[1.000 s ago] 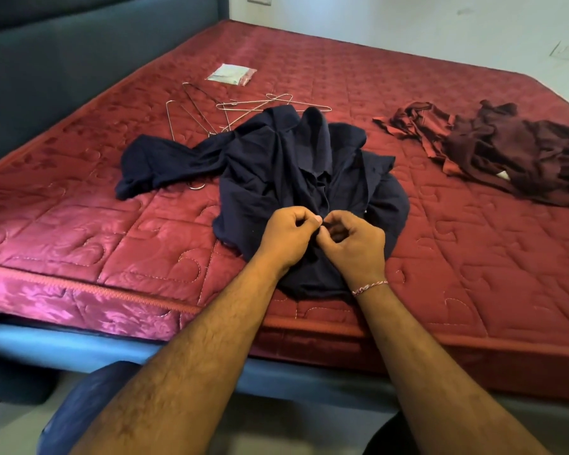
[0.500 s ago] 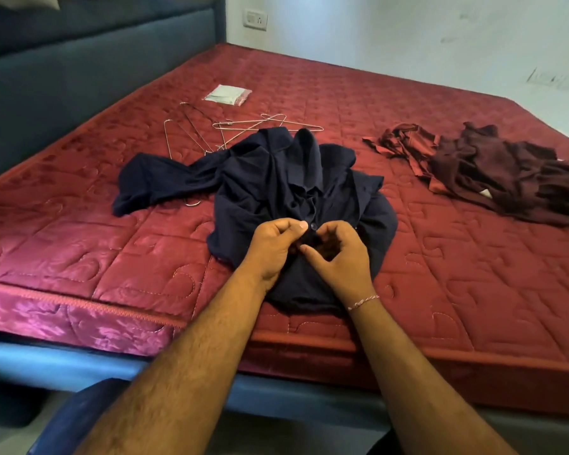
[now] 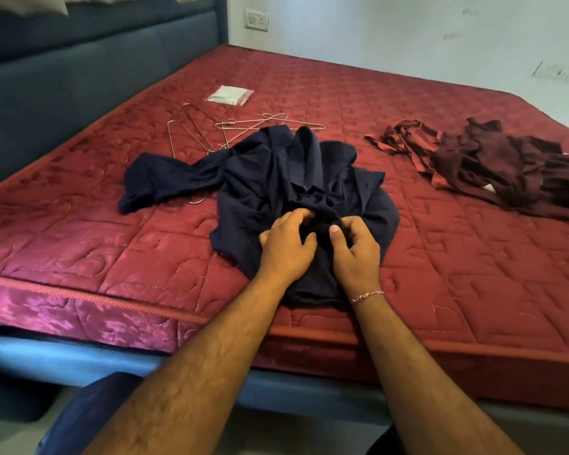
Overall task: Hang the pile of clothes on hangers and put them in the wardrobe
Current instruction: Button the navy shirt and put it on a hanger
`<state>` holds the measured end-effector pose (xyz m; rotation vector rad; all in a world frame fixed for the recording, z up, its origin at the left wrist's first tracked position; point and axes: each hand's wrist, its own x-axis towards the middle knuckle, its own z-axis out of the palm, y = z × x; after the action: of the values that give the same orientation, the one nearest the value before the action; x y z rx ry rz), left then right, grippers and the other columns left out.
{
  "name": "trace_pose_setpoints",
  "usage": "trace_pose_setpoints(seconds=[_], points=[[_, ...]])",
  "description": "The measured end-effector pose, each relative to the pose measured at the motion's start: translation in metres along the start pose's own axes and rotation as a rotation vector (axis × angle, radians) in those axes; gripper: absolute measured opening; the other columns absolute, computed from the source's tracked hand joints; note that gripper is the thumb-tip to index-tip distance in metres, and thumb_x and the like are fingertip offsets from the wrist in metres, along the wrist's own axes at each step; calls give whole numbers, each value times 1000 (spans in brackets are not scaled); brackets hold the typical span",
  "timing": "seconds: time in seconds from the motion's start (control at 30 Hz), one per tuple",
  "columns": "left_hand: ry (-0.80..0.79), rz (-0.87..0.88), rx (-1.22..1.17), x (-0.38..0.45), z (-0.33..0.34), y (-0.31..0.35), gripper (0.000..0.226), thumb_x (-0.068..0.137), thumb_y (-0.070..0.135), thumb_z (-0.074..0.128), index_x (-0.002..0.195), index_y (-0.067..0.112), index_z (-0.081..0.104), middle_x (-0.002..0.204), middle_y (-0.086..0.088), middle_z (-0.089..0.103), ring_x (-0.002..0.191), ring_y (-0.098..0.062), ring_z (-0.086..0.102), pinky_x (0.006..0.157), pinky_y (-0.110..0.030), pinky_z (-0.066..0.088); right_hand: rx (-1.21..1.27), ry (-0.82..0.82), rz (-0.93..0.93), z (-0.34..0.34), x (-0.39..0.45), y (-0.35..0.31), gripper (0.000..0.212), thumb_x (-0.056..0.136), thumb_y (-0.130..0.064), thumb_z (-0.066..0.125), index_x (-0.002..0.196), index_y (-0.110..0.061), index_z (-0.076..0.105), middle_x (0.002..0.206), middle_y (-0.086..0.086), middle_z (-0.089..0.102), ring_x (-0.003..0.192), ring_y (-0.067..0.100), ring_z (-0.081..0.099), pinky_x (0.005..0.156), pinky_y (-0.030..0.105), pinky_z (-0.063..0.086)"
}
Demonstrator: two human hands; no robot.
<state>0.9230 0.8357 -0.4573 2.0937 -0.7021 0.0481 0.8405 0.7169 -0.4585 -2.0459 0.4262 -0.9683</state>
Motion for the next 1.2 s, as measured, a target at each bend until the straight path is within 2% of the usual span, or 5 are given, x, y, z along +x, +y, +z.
trace_pose_setpoints(seconds=[0.23, 0.63, 0.8, 1.03, 1.2], points=[[313, 379, 126, 26, -61, 0, 16, 91, 33, 61, 100, 29, 74, 99, 11, 74, 95, -11, 65, 92, -44, 40, -14, 10, -94, -14, 15, -11, 12, 101, -22, 64, 89, -24, 63, 73, -12, 59, 66, 0, 53, 64, 21, 43], [-737, 427, 941, 145, -230, 122, 25, 94, 32, 72, 72, 21, 68, 66, 5, 63, 63, -15, 55, 63, -29, 42, -242, -812, -279, -133, 162, -113, 19, 97, -34, 67, 85, -19, 67, 72, -2, 65, 67, 13, 60, 66, 36, 52], [-1078, 95, 112, 183, -261, 146, 5, 87, 9, 76, 83, 9, 77, 75, -8, 72, 66, -15, 68, 64, -28, 58, -4, -1067, 61, -163, 220, -131, 27, 86, -24, 80, 83, 0, 68, 74, 14, 58, 63, 16, 54, 55, 25, 43], [244, 508, 874, 264, -240, 249, 24, 90, 6, 54, 110, 18, 60, 94, -4, 62, 84, -31, 63, 70, -41, 50, -896, 136, -305, -147, 337, -231, 18, 98, -38, 62, 100, -24, 74, 100, 8, 73, 94, 35, 69, 72, 33, 47], [501, 448, 602, 257, -229, 263, 20, 93, 6, 49, 111, 14, 55, 84, -5, 58, 77, -30, 58, 64, -40, 43, -912, 420, -434, -135, 330, -250, 21, 100, -32, 50, 104, -22, 67, 98, 8, 73, 87, 39, 68, 67, 33, 40]])
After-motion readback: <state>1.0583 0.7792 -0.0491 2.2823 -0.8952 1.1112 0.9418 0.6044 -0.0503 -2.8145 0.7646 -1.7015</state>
